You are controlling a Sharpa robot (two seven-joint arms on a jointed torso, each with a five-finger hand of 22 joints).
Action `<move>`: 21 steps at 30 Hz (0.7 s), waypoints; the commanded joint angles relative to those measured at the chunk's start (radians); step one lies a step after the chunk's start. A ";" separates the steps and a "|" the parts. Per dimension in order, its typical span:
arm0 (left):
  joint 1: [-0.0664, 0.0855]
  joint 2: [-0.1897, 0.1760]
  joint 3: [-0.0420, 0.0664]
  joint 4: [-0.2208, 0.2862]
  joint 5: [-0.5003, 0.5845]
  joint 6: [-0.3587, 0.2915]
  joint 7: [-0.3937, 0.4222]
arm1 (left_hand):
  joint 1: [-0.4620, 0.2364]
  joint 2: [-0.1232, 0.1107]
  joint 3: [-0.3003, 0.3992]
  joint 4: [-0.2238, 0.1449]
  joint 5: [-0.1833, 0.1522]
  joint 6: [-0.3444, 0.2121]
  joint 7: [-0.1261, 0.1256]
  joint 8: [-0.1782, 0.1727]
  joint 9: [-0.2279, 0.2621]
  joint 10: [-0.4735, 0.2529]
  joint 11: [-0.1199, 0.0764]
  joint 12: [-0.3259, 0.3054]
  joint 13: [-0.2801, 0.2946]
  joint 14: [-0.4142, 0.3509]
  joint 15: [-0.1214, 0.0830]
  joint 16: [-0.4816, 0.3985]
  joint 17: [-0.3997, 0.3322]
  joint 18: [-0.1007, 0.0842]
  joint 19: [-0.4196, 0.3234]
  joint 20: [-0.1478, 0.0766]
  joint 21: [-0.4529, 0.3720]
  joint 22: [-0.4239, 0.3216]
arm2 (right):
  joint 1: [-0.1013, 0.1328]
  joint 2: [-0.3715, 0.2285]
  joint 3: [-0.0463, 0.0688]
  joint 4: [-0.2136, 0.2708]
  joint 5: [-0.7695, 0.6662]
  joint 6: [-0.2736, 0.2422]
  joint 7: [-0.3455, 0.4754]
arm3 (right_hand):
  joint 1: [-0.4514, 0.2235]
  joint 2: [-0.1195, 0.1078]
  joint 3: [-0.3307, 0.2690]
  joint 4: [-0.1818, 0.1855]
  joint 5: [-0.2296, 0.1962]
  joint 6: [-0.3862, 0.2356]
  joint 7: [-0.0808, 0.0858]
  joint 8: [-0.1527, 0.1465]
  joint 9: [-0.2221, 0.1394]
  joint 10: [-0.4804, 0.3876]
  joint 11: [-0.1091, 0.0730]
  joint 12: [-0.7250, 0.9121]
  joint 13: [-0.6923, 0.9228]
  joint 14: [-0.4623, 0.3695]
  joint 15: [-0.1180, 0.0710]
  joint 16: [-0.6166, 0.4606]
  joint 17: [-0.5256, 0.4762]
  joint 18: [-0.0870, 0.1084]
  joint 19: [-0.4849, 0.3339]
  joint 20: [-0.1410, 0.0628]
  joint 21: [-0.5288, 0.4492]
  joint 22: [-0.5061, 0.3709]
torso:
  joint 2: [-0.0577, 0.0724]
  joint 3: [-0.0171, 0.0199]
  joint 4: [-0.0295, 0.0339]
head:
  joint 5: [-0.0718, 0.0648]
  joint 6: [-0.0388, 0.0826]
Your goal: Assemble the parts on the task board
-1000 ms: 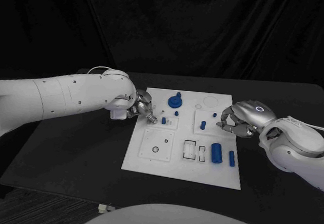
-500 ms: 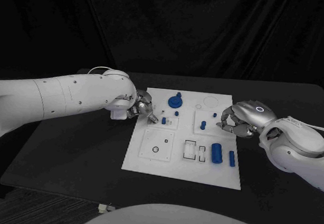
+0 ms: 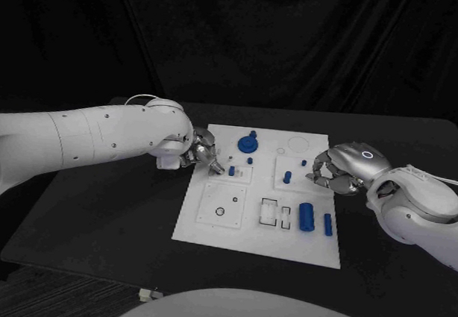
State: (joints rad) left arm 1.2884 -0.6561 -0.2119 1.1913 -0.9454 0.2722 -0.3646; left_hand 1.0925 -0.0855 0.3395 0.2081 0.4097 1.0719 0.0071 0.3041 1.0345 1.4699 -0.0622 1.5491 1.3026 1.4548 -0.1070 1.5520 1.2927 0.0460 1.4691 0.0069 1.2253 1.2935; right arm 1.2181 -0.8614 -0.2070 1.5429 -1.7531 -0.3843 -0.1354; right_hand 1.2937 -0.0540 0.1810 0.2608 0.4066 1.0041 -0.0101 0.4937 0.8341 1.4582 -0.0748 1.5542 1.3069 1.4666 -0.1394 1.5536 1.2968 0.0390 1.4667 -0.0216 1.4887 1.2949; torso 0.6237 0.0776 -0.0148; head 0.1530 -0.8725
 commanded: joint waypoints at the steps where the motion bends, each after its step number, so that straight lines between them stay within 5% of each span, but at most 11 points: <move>1: -0.003 0.003 0.000 -0.001 0.003 0.013 0.010 | -0.007 0.001 -0.032 0.005 -0.006 0.003 -0.005 0.020 0.028 0.101 -0.004 0.022 0.268 0.112 -0.007 0.005 0.262 0.021 -0.002 -0.006 -0.004 0.189 | -0.002 0.000 0.001 0.000 -0.002 0.000 -0.018 | 0.019 0.000 0.040 0.004 0.022 -0.005 0.000 -0.025 0.005 0.113 0.002 0.017 0.264 0.095 0.001 -0.002 0.227 -0.012 0.050 -0.001 -0.018 0.240 | 0.000 0.0001 0.0003 | 0.000 0.000; 21: -0.003 0.004 0.000 -0.003 0.003 0.007 0.017 | -0.039 0.005 -0.080 0.058 -0.004 -0.006 -0.010 0.064 0.110 0.101 -0.008 0.022 0.268 0.113 -0.010 0.008 0.266 0.020 -0.001 -0.009 -0.001 0.190 | -0.003 0.001 0.001 -0.002 -0.002 0.002 -0.018 | 0.020 0.000 0.042 0.004 0.022 -0.005 0.001 -0.027 0.005 0.113 0.003 0.017 0.264 0.094 0.001 -0.003 0.225 -0.012 0.049 -0.001 -0.019 0.240 | 0.000 0.0003 0.0001 | 0.002 0.000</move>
State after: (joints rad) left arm 1.2877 -0.6536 -0.2124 1.1880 -0.9454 0.2732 -0.3624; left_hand 1.0789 -0.0726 0.2783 0.2693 0.4100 1.0716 0.0069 0.3585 1.1323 1.4642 -0.0677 1.5491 1.3026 1.4548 -0.1072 1.5521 1.2927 0.0459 1.4692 0.0068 1.2254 1.2935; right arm 1.2178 -0.8610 -0.2070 1.5411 -1.7530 -0.3836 -0.1358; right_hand 1.2937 -0.0540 0.1810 0.2608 0.4066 1.0041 -0.0101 0.4937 0.8341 1.4582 -0.0747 1.5542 1.3069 1.4666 -0.1394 1.5536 1.2968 0.0390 1.4667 -0.0216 1.4887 1.2949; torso 0.6238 0.0778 -0.0148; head 0.1547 -0.8725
